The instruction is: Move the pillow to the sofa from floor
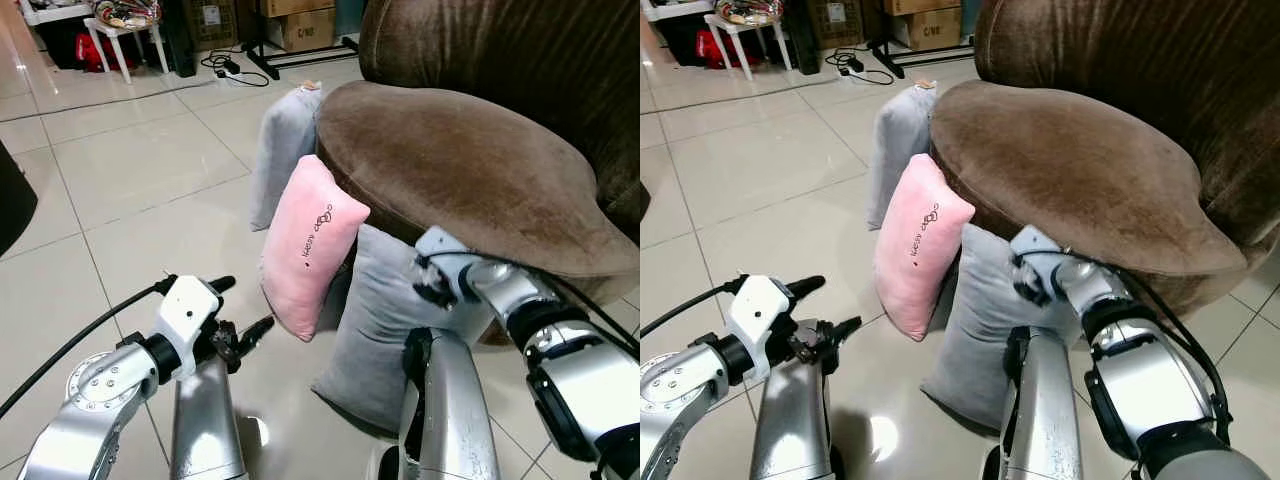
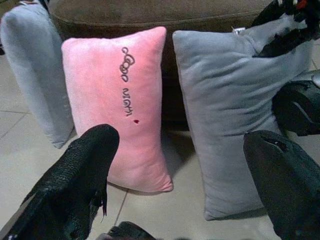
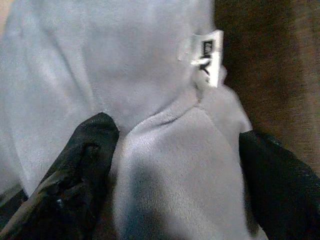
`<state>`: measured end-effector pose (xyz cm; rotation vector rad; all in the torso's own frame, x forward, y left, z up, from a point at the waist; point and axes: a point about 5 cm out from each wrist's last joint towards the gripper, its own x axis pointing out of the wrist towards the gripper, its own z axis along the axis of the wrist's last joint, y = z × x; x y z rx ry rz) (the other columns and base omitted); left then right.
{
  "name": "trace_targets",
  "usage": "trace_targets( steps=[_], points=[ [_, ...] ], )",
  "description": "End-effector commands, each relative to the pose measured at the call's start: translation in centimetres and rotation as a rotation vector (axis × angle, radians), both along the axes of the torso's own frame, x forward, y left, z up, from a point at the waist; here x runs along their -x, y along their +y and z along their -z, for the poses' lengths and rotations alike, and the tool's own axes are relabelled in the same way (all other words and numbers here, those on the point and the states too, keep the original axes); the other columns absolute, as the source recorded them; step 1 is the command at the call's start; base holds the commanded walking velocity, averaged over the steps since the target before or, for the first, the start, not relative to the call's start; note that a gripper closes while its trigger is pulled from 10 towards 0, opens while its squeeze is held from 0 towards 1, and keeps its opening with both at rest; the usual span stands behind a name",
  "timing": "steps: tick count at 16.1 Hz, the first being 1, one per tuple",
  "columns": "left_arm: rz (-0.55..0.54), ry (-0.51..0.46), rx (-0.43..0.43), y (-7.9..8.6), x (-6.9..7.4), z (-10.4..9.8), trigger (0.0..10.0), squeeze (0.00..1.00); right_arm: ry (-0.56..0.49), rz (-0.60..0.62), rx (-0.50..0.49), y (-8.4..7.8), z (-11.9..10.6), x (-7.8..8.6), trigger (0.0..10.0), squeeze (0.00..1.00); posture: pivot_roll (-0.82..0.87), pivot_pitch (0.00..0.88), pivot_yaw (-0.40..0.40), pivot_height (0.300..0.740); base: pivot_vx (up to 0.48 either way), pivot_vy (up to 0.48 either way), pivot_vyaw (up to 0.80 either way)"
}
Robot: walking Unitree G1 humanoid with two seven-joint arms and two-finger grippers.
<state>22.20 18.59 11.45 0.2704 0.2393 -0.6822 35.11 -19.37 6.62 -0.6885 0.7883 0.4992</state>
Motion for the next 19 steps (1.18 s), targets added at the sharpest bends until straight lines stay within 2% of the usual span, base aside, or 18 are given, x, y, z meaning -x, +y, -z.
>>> trace_targets(
  steps=[1, 6, 19],
  points=[
    [0.024, 0.011, 0.000, -0.2, 0.0, -0.1, 10.0, 0.00, 0.090, -0.011, 0.022, -0.6, 1.5, 1.2, 0.0, 0.00, 0.02, 0.000, -0.027, 0.351, 0.000, 0.000, 0.00],
    [0.061, 0.044, 0.027, -0.9, -0.1, 0.1, 10.0, 0.00, 0.137, -0.042, 0.005, -0.4, 2.6, 2.2, 0.0, 0.00, 0.01, 0.000, -0.040, 0.351, 0.000, 0.000, 0.00],
    [0.066, 0.042, 0.026, -1.7, -0.6, 0.5, 10.0, 0.00, 0.104, -0.049, -0.025, 0.4, 2.2, 1.7, 0.0, 0.00, 0.00, 0.000, -0.058, 0.351, 0.000, 0.000, 0.00]
  ],
)
